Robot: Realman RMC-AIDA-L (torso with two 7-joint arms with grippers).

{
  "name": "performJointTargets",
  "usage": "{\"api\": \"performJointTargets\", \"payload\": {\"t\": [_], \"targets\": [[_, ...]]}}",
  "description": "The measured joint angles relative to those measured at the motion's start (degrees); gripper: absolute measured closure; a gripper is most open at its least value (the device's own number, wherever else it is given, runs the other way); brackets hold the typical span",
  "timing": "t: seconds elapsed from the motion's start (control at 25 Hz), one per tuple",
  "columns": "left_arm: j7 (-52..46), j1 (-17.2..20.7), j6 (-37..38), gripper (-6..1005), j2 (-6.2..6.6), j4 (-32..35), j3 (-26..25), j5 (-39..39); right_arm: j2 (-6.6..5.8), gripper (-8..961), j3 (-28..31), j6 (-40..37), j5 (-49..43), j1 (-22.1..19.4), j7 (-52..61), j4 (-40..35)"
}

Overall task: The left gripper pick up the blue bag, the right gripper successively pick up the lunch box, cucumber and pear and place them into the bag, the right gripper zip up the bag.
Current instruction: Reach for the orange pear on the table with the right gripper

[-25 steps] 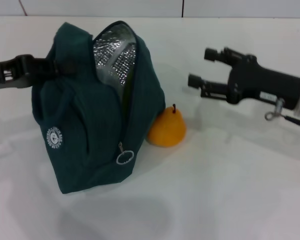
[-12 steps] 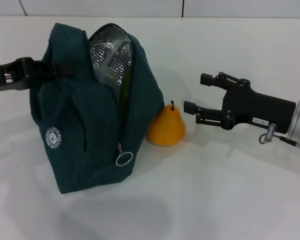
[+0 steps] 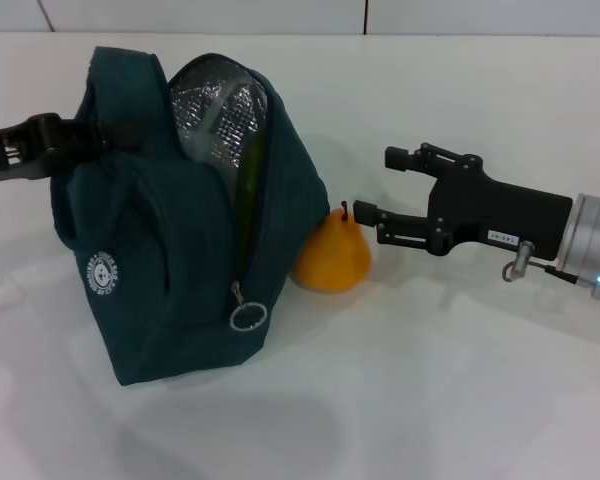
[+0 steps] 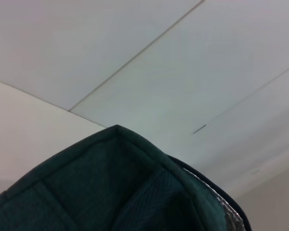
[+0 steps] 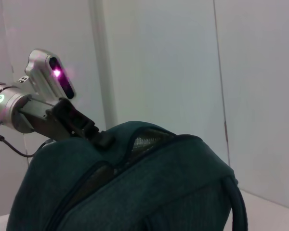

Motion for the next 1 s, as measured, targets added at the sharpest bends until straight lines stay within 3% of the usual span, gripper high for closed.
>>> {"api": "performJointTargets", "payload": {"t": [0.56, 1.0], "targets": [[0.0, -0.4, -0.8, 953, 0.01, 0.0, 0.0, 0.1, 0.44, 388, -3.3, 2.5, 0.2, 1.5, -0.8, 0.1], [0.0, -0.5, -0.8, 953, -0.07, 0.0, 0.0, -0.1, 0.41, 383, -4.4, 4.0, 0.6, 2.4, -0.8, 0.1]]}}
